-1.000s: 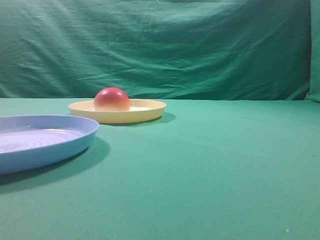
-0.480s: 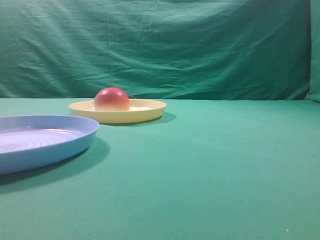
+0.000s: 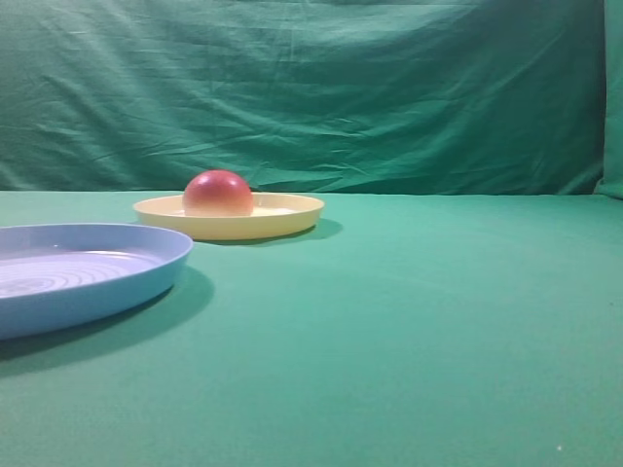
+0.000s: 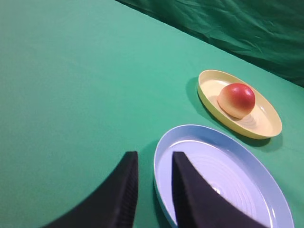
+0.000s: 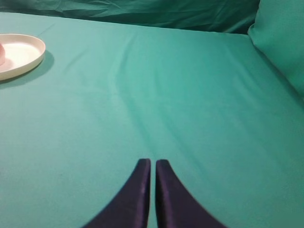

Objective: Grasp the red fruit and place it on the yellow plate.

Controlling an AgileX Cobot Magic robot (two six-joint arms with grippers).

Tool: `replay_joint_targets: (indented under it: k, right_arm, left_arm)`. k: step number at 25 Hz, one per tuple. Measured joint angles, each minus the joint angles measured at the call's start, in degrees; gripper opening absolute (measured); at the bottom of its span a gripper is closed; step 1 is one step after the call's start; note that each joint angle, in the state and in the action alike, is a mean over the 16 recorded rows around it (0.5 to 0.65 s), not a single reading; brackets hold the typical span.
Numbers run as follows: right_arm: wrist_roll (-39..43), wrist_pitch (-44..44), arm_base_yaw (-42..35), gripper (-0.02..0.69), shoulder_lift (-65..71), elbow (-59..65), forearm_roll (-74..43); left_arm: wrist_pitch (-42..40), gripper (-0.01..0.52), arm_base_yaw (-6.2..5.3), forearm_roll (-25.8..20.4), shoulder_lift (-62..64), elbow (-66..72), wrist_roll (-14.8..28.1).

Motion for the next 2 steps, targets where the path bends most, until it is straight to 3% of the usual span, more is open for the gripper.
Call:
replay_joint_targets:
  k: [2]
  right_arm:
    - [0.0, -0.01, 0.0, 0.0, 0.0, 0.0, 0.0]
  left_arm:
    - [0.0, 0.157, 0.0, 0.0, 0.0, 0.0, 0.0]
